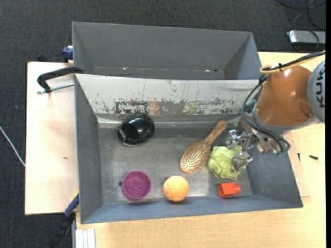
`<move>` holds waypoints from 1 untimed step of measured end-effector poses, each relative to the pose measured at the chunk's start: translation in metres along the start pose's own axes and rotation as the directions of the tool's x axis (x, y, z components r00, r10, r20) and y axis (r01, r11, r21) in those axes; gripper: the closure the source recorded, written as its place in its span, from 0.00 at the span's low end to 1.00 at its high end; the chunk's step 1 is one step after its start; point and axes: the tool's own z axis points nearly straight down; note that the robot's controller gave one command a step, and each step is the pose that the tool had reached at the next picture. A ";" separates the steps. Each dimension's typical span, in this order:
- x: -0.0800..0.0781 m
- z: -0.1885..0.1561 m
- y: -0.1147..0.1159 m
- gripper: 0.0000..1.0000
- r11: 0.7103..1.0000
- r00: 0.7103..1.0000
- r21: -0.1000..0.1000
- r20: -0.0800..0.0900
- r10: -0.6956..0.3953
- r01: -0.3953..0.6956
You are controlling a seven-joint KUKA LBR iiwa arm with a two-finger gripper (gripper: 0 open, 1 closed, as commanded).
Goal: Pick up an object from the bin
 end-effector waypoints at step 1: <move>-0.003 0.003 -0.003 1.00 1.000 1.000 -0.001 -0.002 -0.026 0.026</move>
Offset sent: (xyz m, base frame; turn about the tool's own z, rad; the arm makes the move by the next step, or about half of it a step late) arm 0.0000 0.0001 0.0529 0.0000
